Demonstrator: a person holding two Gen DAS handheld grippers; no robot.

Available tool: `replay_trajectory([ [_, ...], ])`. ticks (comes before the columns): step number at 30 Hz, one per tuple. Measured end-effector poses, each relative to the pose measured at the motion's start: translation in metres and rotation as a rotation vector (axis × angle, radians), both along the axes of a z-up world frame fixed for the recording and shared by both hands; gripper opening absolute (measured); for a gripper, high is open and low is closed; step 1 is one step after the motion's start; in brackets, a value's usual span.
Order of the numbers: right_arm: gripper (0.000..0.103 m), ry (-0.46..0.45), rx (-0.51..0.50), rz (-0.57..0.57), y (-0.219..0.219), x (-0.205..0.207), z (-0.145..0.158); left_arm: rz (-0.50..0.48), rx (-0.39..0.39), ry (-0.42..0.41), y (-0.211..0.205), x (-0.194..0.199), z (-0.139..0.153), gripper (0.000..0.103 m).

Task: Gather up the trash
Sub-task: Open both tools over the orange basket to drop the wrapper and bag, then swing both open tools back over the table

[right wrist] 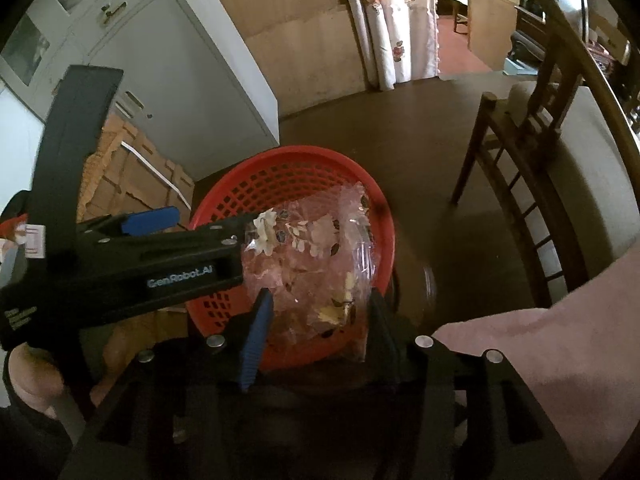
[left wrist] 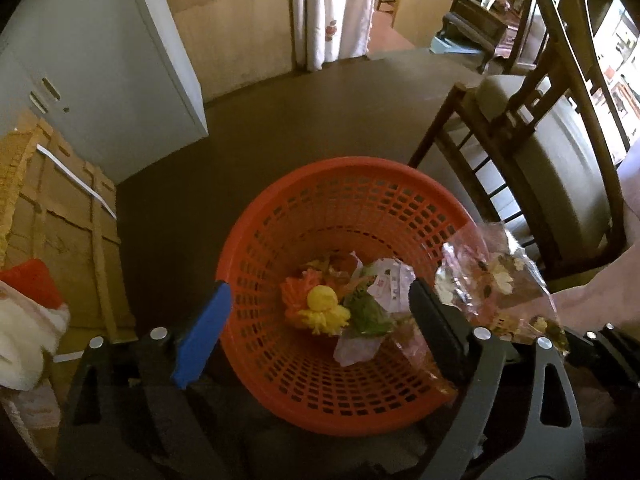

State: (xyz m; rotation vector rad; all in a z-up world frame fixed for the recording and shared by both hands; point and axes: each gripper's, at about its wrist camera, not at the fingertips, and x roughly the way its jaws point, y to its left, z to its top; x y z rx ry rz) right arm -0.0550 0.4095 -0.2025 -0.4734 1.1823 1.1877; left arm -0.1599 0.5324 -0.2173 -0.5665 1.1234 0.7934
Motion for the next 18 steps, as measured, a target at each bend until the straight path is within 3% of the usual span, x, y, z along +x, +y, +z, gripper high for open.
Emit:
replay_trajectory([
  [3, 0.058, -0.003, 0.017, 0.006, -0.002, 0.003, 0.003, -0.008, -0.008, 0.015, -0.002, 0.003, 0.0, 0.09],
  [13, 0.058, 0.086, 0.085, 0.093, 0.001, -0.004, 0.008, 0.054, 0.014, 0.018, 0.002, -0.012, 0.017, 0.091],
  [18, 0.058, 0.06, 0.11, 0.075, -0.019, 0.005, 0.027, 0.069, 0.013, 0.005, 0.001, -0.015, 0.025, 0.091],
])
